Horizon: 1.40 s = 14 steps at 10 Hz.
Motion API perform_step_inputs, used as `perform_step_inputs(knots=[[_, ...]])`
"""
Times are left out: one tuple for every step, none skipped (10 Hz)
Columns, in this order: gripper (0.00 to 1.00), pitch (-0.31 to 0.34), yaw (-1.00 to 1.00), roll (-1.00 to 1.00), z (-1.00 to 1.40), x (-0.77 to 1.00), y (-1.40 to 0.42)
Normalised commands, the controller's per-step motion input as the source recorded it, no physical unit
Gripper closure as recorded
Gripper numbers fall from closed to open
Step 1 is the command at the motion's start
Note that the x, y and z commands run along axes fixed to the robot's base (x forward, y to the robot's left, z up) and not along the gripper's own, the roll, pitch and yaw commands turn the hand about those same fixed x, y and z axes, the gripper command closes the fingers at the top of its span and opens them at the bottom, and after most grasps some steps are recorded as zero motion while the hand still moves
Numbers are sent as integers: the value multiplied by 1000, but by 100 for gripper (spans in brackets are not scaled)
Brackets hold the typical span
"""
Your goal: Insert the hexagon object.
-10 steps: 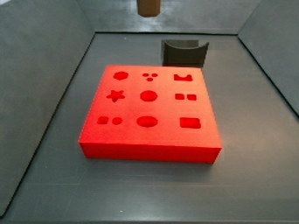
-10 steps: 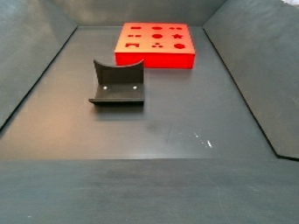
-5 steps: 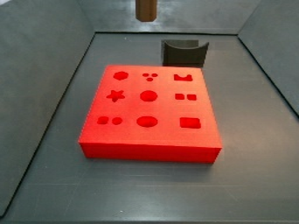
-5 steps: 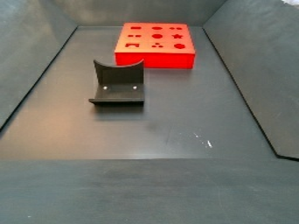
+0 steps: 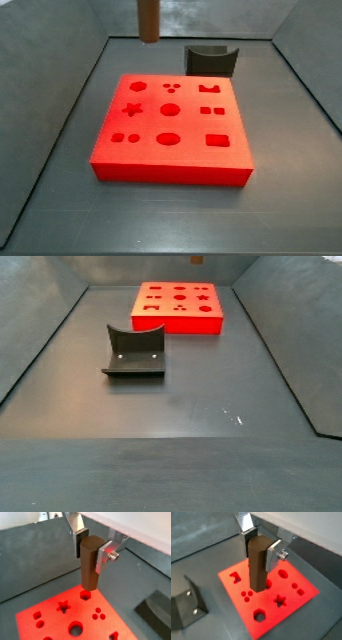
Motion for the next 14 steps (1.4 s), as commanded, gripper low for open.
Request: perform_step_inputs(knots=[[100, 10, 523, 427, -389, -174, 0], [100, 14, 311, 163, -351, 0, 20], [100, 0, 329, 0, -557, 0, 163], [100, 0, 340, -103, -609, 0, 237], [100, 0, 243, -199, -517, -63, 189], [100, 0, 69, -343, -274, -77, 140], [100, -26, 37, -424, -134, -31, 131], [100, -74, 23, -456, 0, -91, 111], [100, -123, 0, -457, 0, -246, 117], [100, -110, 0, -446, 0, -163, 86], [100, -131, 0, -409, -120, -220, 40], [100, -187, -31, -283, -191, -37, 0], [100, -263, -174, -184, -191, 51, 0], [100, -323, -303, -117, -97, 26, 0]])
